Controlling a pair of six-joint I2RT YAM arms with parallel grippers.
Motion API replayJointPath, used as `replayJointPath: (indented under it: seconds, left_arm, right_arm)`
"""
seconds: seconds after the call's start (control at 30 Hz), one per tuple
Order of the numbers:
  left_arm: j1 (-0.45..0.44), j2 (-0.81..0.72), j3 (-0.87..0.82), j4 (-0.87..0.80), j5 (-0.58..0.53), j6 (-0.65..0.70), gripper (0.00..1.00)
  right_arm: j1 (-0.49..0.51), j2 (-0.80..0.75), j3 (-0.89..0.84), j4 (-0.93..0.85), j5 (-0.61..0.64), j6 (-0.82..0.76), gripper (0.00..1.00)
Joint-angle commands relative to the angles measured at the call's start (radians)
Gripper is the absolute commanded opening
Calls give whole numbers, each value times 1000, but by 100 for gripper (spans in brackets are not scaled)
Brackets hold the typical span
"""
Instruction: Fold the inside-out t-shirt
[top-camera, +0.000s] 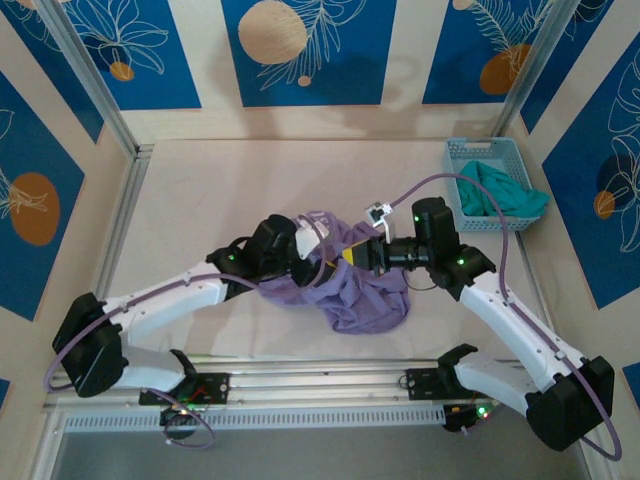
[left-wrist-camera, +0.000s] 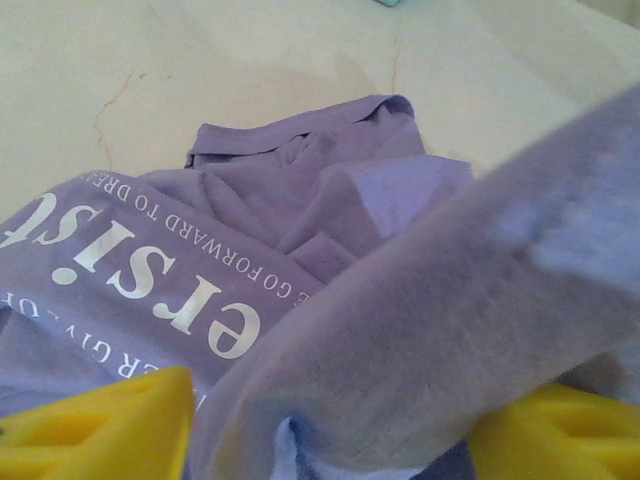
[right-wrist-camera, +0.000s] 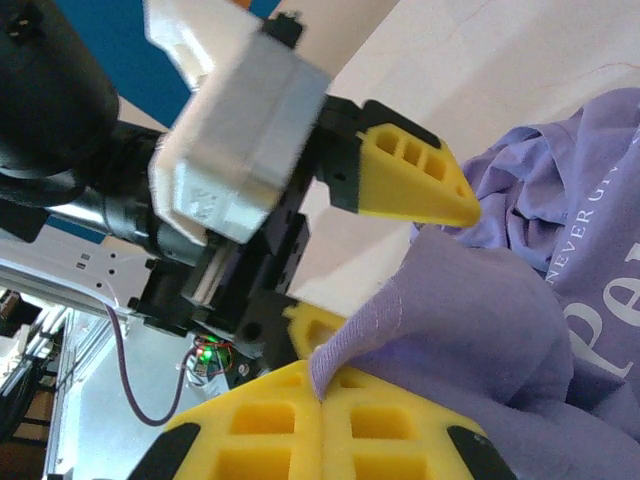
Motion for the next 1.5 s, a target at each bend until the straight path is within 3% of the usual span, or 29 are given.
replayJointPath:
  seconds: [0.0,0.07,0.2,0.37,0.6,0.8,0.93,1.03,1.17,1.47]
  left_arm:
    - [5,37,56,-1,26,48,54]
    - [10,56,75,-3,71,36,41]
    - [20,41,73,19,165,-19,0]
    - [27,-66,37,66,263,-197,0]
    - [25,-159,-96,359,326,-526,0]
    - [21,-103,-124,475,315,-619,0]
    - [20,-74,-122,499,318,-626,0]
    - [19,-69,-122,501,321,-624,0]
    - [18,-75,-124,488,316,-614,0]
    - [19,-101,-125,461,313,-596,0]
  right_arm:
    - [5,-36,-10,-32,11,-47,0]
    - [6,-40,-9,-73,79,-69,0]
    - [16,-36,2,-142,315,-93,0]
    - [38,39,59,-181,614,-71,3]
    - [49,116,153,-266,727,-74,18]
    - [56,-53,100,-350,625,-25,33]
    - [74,-163,13,-311,462,42,38]
    - [104,-194,-42,-261,411,77,38]
    - [138,-163,-84,-182,373,102,33]
    - [172,-26,-78,-88,412,69,37]
